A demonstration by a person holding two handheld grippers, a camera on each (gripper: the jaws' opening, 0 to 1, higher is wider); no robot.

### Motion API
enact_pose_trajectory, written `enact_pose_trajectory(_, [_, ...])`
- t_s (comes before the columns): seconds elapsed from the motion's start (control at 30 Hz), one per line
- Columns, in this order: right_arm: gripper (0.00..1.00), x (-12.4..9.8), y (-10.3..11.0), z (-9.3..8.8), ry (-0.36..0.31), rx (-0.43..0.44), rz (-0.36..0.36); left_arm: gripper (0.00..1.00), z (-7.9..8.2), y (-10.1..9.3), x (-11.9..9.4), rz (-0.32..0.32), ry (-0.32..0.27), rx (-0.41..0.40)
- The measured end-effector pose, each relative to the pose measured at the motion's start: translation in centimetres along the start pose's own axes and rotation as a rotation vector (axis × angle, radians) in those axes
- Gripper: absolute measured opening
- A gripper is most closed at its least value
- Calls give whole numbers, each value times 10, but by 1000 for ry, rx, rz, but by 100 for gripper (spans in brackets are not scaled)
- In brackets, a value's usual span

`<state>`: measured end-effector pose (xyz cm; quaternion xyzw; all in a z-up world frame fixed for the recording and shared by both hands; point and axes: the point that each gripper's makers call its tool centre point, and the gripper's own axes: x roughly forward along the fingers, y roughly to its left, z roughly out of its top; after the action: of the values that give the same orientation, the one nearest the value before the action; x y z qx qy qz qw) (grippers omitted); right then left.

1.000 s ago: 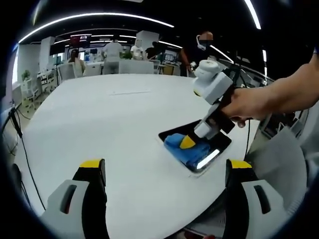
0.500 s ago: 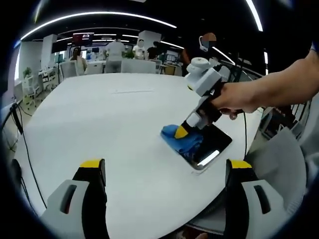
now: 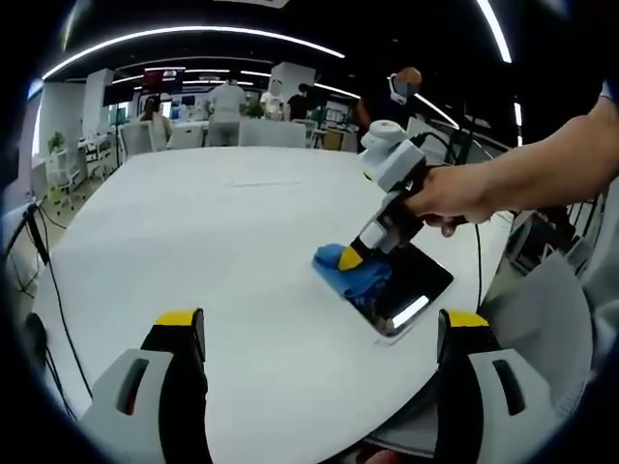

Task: Wipe the mirror surface with the cleaning cloth until all visible marks leave the cleaned area.

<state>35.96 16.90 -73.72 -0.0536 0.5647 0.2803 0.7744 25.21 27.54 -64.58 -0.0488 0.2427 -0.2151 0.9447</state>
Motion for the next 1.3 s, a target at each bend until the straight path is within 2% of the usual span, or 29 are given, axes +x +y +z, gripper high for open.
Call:
enact_pose_trajectory(0.2, [0,-1,-1,2,-2,-19,2,99,2,-5,2,5,-4,3])
enact_pose_trajectory(0.37, [0,-2,-1,1,-17,-16,9,99,-6,-7,4,13,23,31])
enact_pose_trajectory(0.6, [0,-2,-2,3,-18,-18,18,99,0,-7,8,14,15,15])
enact_pose_trajectory(0.7, [0,-2,-4,3,-14,-48,10,99,0,-8,10,11,15,18])
enact_pose_trajectory(1.03, [0,-4,-15,1,-5,-28,-3,99,-6,-6,11,5,35,32])
enact_pose_trajectory(1.2, [0,-7,-23,-2,-9,-23,-15,99,-3,-4,10,6,21,27])
enact_pose_trajectory(1.3, [0,-7,-28,-1,-9,-6,-26,99,-6,-5,10,-5,43,45])
